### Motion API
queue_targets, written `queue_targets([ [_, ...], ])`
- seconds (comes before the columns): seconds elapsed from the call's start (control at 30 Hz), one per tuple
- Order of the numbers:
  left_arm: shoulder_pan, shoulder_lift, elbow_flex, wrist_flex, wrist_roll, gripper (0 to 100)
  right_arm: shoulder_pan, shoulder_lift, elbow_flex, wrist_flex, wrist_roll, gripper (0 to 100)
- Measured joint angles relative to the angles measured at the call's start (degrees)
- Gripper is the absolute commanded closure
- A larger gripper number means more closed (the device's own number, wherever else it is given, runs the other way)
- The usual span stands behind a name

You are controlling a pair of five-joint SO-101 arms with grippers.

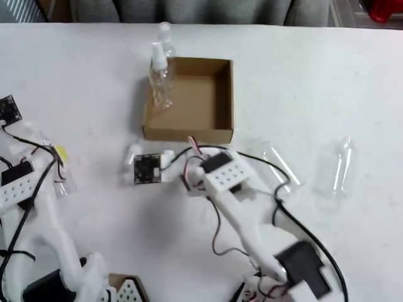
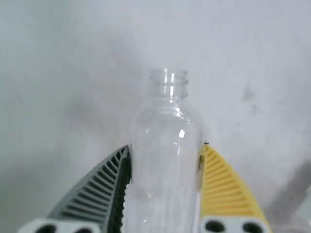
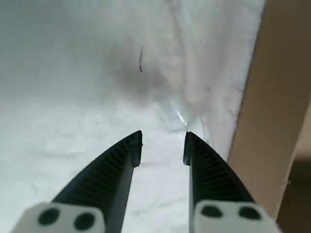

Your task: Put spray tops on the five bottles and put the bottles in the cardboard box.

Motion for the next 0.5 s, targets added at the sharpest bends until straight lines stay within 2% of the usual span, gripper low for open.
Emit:
queue_targets([
  [0.2,0.0,0.0,0.0,-2.9,0.0,94,0.09,2.81,-2.81,0.0,1.14,80.7],
  [0.5,0.0,0.0,0.0,-2.99,0.0,94,0.09,2.81,-2.9,0.0,6.07,81.7],
])
